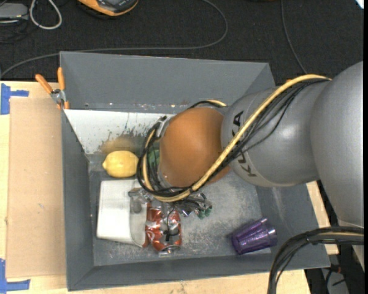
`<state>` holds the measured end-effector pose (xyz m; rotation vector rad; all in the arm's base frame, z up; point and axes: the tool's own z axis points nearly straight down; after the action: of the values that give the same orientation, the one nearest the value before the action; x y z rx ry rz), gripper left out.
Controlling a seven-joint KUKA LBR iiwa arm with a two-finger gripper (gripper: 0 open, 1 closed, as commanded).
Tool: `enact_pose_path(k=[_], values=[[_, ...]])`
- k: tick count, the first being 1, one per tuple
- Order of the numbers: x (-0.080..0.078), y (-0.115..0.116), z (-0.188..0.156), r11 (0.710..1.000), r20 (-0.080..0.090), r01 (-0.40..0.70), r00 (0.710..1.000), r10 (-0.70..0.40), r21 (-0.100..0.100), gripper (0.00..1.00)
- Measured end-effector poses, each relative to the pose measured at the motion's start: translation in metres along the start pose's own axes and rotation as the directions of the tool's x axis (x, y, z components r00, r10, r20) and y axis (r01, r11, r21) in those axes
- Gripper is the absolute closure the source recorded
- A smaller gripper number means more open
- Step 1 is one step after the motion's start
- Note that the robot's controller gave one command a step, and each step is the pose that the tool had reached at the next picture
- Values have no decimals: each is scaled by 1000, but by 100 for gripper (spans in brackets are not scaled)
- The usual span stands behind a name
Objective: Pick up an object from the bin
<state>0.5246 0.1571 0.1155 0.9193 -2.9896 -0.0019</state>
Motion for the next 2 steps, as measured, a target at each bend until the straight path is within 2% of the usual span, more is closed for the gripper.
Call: enact_pose_path(k=[1,2], values=[[9,1,-28,998,5,56,998,-56,1,0],[-23,-38,5,825,0,566,825,-566,-2,0]])
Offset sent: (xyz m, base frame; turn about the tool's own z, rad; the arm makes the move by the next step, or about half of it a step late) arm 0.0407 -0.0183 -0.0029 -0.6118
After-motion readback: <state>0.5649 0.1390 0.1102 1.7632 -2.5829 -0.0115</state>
